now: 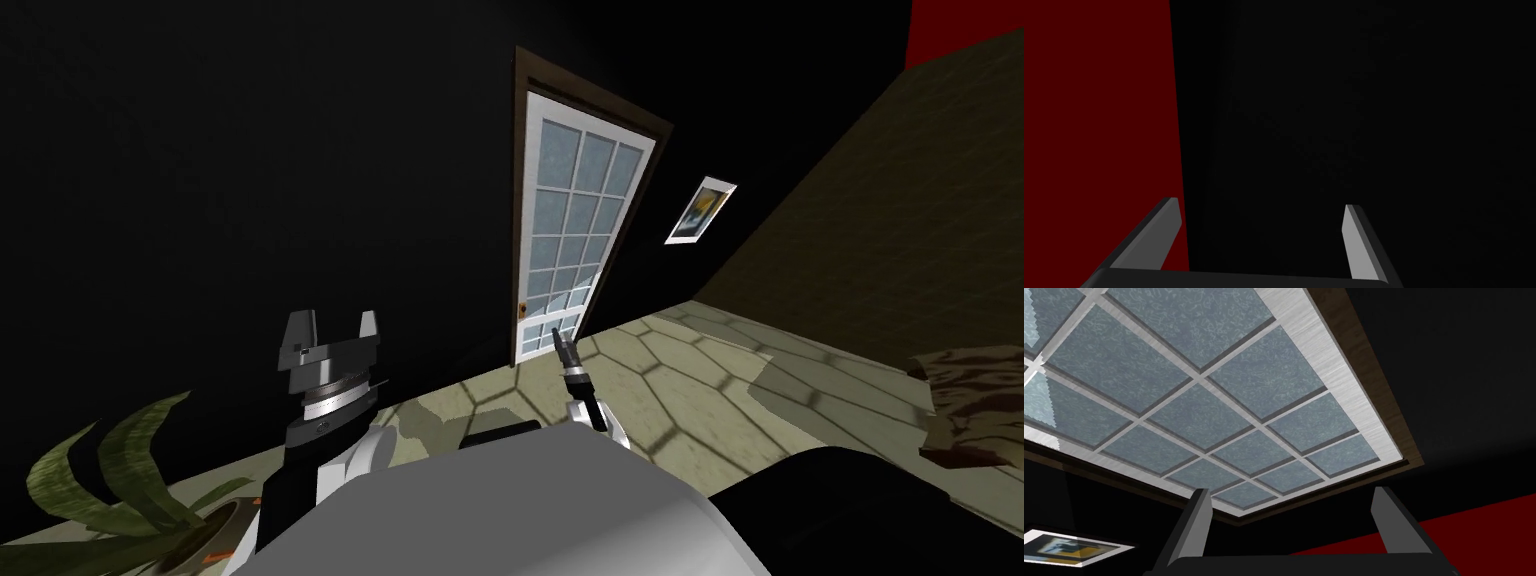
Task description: Pull the door open
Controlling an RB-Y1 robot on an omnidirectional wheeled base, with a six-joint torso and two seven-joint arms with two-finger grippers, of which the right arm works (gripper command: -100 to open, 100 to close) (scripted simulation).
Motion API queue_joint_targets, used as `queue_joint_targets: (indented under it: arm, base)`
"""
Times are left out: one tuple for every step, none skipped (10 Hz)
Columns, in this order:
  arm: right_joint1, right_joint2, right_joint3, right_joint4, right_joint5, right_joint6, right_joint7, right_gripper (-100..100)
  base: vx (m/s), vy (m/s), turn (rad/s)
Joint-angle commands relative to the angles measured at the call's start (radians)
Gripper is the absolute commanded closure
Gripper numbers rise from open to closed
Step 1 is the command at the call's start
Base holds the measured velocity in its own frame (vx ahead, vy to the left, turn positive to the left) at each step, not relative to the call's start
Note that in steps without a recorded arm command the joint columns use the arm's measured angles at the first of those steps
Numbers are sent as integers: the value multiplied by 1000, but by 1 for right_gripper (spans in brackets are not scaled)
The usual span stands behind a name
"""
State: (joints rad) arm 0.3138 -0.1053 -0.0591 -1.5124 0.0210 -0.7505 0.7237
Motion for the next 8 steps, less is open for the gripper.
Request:
queue_joint_targets:
  arm:
    - [-7,-3,0,34,2,-4,44,-100]
    - [-13,-5,-1,63,3,-8,74,-100]
    - [-19,-8,-1,91,5,-12,101,-100]
    - [-25,-10,-2,120,6,-16,130,-100]
    - [-25,-10,-2,120,6,-16,137,-100]
    - [-31,-12,-3,149,7,-19,169,-100]
    - [-37,-15,-3,177,8,-23,199,-100]
    - [-43,-17,-4,204,10,-27,224,-100]
  base:
    - [54,-8,54]
    - [76,-17,135]
    - [85,-28,142]
    - [100,-25,111]
    - [76,-10,31]
    - [63,-6,81]
    - [73,-9,139]
    - [79,-24,100]
